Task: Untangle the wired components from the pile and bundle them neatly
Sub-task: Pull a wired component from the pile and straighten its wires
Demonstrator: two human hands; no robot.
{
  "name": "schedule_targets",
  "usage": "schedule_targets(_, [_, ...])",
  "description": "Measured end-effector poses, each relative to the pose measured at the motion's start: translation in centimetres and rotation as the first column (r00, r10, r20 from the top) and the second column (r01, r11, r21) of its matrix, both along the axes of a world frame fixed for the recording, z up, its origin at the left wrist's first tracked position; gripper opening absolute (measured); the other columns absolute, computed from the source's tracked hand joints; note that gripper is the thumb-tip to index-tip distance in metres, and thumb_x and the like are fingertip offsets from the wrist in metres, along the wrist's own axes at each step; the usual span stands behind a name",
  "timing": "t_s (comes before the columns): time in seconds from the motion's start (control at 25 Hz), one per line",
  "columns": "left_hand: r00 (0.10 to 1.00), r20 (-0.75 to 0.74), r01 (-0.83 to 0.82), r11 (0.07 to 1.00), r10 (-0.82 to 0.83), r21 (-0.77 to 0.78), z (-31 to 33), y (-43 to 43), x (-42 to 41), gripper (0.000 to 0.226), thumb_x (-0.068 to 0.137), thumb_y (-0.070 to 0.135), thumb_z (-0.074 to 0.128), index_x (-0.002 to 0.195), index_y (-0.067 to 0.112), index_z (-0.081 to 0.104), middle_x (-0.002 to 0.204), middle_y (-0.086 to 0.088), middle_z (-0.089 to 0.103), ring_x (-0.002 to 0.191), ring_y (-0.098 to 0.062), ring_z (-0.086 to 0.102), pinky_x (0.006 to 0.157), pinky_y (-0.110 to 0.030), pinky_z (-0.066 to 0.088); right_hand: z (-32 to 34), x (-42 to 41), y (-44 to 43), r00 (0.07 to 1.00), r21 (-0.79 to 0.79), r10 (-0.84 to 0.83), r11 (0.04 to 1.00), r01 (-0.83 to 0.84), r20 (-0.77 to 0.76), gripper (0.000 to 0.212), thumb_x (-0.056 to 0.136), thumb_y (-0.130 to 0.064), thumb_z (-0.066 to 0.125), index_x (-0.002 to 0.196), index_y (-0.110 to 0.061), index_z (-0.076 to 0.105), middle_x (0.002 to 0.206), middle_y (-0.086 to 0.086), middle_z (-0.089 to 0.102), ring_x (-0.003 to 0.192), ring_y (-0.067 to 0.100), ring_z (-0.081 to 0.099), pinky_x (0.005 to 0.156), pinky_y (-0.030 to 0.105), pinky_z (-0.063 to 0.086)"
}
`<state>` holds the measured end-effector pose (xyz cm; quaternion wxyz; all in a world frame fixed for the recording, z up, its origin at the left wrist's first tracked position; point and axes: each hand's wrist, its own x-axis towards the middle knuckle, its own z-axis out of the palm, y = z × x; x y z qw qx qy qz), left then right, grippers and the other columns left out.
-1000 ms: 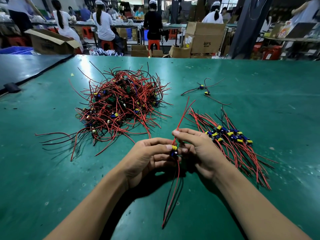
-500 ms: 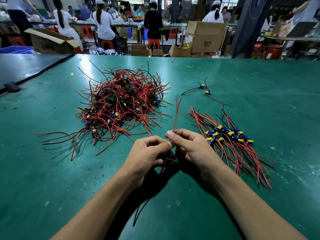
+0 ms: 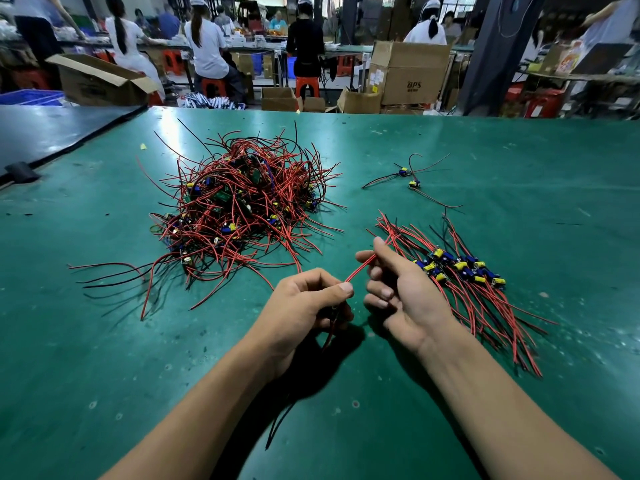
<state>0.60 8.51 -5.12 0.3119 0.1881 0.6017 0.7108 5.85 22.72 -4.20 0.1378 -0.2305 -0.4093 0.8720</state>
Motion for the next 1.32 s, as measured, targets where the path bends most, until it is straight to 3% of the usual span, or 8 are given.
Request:
schedule_targets(0.16, [1.0,0.011,0.02,1.0,-0.02,0.02,0.0,-0.2,-0.2,0.015,0.079,0.014,0.07,0.068,0.011,0.061,0.062,-0.011,0.061,0.059,-0.021,0.061,0.061,-0.029,0.051,0.4,0.2,0.3,0.993,-0.25,0.091,0.962,-0.108,-0.079,0.052,0.099,-0.032,0.052,0.059,-0.006,0.072,0.052,-0.003,0.042,0.033,0.005,0.029,0.031,0.017,0.024])
schedule_targets(0.4, [0.998,0.064,-0.023,0.999,0.02,0.047,-0.6,-0.2,-0.7,0.006,0.078,0.012,0.071,0.074,0.011,0.068,0.066,-0.009,0.06,0.058,-0.022,0.062,0.072,-0.036,0.051,-0.7,0.4,-1.1,0.991,0.29,0.132,0.95,-0.118,-0.029,0.048,0.084,-0.049,0.067,0.091,-0.002,0.074,0.063,0.005,0.041,0.045,0.013,0.031,0.039,0.019,0.031])
schedule_targets(0.52, [1.0,0.02,-0.01,0.998,0.009,0.054,-0.8,-0.1,-0.6,0.003,0.082,0.01,0.068,0.08,0.008,0.067,0.067,-0.006,0.061,0.06,-0.021,0.06,0.069,-0.035,0.05,-1.7,0.4,-1.8,0.979,0.33,0.205,0.924,-0.195,0.007,0.037,0.085,-0.034,0.075,0.096,0.001,0.072,0.065,0.013,0.045,0.055,0.02,0.041,0.051,0.027,0.049])
schedule_targets(0.68, [1.0,0.027,-0.001,0.999,0.0,0.034,-0.7,0.0,-0.7,0.009,0.076,0.014,0.069,0.076,0.005,0.065,0.063,-0.011,0.058,0.057,-0.021,0.061,0.062,-0.03,0.051,-1.7,0.1,-0.7,0.999,0.396,0.029,0.917,-0.035,0.022,0.014,0.084,-0.025,0.077,0.08,-0.012,0.071,0.047,-0.002,0.029,0.038,0.009,0.021,0.04,0.017,0.017])
schedule_targets(1.0, [1.0,-0.004,0.028,0.999,-0.028,-0.017,-0.6,0.0,-0.6,0.007,0.085,0.007,0.065,0.081,0.001,0.064,0.062,-0.012,0.06,0.062,-0.025,0.055,0.061,-0.028,0.043,-1.4,-0.2,1.1,0.939,0.388,-0.324,0.856,0.342,-0.113,0.028,0.091,-0.019,0.072,0.066,-0.016,0.061,0.053,-0.005,0.043,0.04,0.008,0.034,0.04,0.021,0.028])
schedule_targets(1.08, [0.999,-0.007,0.041,0.999,-0.041,-0.026,-0.6,-0.1,-0.6,0.007,0.086,0.007,0.065,0.082,0.002,0.065,0.063,-0.012,0.062,0.061,-0.023,0.056,0.061,-0.028,0.043,-1.2,-0.2,1.2,0.944,0.296,-0.321,0.897,0.329,-0.076,0.029,0.096,-0.025,0.065,0.071,-0.011,0.062,0.053,-0.005,0.041,0.037,0.007,0.033,0.038,0.02,0.027])
schedule_targets(1.2, [0.997,-0.015,0.077,0.996,-0.077,-0.033,-0.6,-0.2,-0.5,0.009,0.083,0.012,0.068,0.082,0.003,0.069,0.063,-0.01,0.063,0.06,-0.02,0.057,0.063,-0.029,0.039,-0.3,0.1,1.8,0.978,-0.112,-0.21,0.971,0.211,0.021,0.036,0.099,-0.023,0.057,0.066,-0.009,0.056,0.052,-0.006,0.032,0.032,0.006,0.027,0.031,0.018,0.023])
schedule_targets(1.32, [0.996,-0.014,0.087,0.995,-0.088,-0.044,-0.5,-0.2,-0.4,0.021,0.072,0.022,0.073,0.082,0.004,0.071,0.064,-0.009,0.064,0.066,-0.024,0.056,0.066,-0.032,0.037,0.4,0.6,2.4,0.998,-0.442,-0.057,0.896,0.044,-0.016,0.029,0.087,-0.012,0.059,0.059,-0.01,0.049,0.054,-0.006,0.026,0.027,0.005,0.026,0.027,0.017,0.021])
